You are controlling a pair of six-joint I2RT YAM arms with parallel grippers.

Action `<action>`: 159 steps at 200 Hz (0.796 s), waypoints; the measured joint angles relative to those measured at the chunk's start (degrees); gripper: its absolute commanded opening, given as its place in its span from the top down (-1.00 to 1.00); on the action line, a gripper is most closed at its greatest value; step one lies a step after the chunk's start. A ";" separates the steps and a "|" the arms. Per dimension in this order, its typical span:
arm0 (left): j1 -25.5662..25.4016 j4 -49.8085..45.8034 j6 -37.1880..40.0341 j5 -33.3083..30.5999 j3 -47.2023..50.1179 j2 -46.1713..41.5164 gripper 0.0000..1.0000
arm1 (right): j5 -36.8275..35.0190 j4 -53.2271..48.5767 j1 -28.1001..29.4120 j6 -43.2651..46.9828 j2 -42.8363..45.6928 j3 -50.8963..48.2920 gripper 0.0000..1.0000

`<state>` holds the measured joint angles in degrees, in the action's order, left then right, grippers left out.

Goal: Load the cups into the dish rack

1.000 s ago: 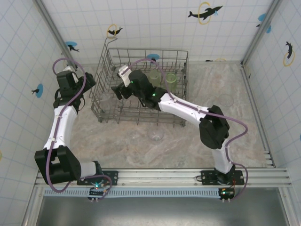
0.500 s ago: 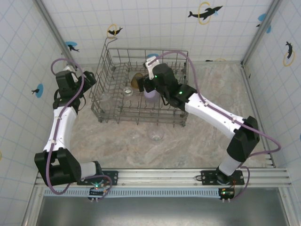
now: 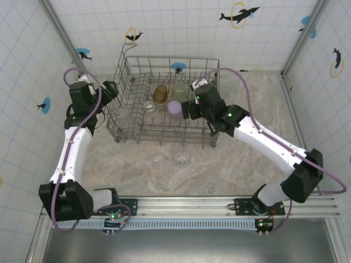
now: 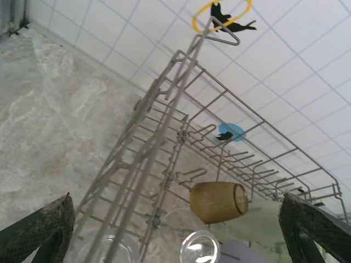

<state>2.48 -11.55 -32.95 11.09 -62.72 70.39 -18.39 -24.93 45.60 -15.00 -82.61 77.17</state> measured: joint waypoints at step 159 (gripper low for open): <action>-10.73 -0.02 -1.84 -4.09 -1.18 -1.75 -0.95 | -1.66 -10.23 7.02 -14.60 14.53 -16.39 -0.72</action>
<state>-8.25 -11.57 -34.79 7.01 -63.90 68.64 -20.05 -35.16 52.62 -29.61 -68.07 60.77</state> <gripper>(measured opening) 0.976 0.880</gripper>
